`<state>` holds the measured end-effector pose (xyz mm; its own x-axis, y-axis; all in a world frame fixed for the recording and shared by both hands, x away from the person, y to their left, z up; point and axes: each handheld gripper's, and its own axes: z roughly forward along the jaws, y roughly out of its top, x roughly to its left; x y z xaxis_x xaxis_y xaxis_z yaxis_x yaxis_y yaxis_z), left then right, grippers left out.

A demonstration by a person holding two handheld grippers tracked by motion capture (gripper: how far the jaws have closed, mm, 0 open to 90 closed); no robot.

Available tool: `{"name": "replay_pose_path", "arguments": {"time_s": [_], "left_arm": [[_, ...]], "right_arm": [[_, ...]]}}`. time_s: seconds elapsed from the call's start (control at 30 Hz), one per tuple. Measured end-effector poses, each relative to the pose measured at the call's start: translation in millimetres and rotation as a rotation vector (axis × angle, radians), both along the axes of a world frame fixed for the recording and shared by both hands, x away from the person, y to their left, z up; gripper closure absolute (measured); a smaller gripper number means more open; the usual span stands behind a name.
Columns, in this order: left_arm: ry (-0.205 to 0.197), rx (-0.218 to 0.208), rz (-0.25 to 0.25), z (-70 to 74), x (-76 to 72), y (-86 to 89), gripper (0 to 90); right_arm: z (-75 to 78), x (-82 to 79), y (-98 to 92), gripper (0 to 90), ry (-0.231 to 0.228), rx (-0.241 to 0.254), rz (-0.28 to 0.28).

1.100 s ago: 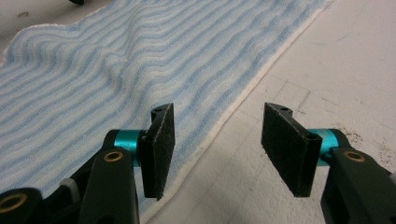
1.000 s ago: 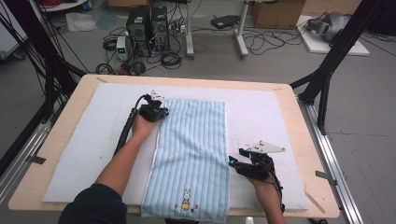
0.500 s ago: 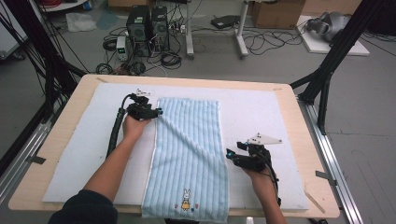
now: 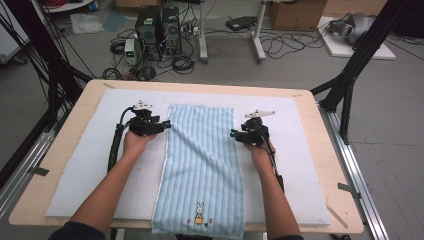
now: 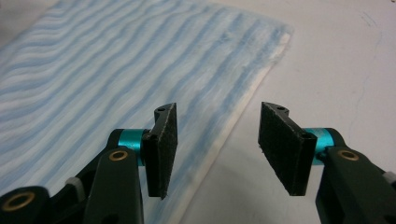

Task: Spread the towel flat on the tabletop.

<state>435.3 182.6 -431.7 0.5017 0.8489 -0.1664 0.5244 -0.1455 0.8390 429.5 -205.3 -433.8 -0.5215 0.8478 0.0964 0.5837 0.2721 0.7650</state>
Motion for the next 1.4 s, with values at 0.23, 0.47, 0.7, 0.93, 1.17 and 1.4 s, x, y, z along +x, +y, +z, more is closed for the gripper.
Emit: {"name": "replay_pose_path", "arguments": {"time_s": [0.23,0.47,0.7,0.93,1.17,1.4], "left_arm": [[0.004,-0.022,0.004,2.0,-1.8,5.1,43.7],[0.034,-0.005,-0.012,-1.5,-1.6,0.1,44.2],[0.055,0.018,-0.034,-7.5,-0.8,-12.3,44.8],[0.068,0.094,-0.070,-17.8,0.2,-25.5,54.7],[0.011,0.207,-0.142,-15.8,-5.6,-35.4,87.0],[0.024,0.230,-0.067,-13.9,-5.0,-32.0,87.6]], "right_arm": [[-4.7,24.7,15.4,59.3,0.017,-0.014,-0.035],[-11.3,34.7,11.9,87.4,0.065,-0.003,-0.074],[-9.7,34.8,7.9,65.4,0.024,-0.066,-0.176],[-2.1,32.9,-3.1,62.8,-0.044,-0.022,-0.188],[-16.9,48.2,6.6,69.5,-0.017,-0.047,-0.175],[-10.4,57.1,20.7,87.1,-0.038,-0.204,-0.174]]}}
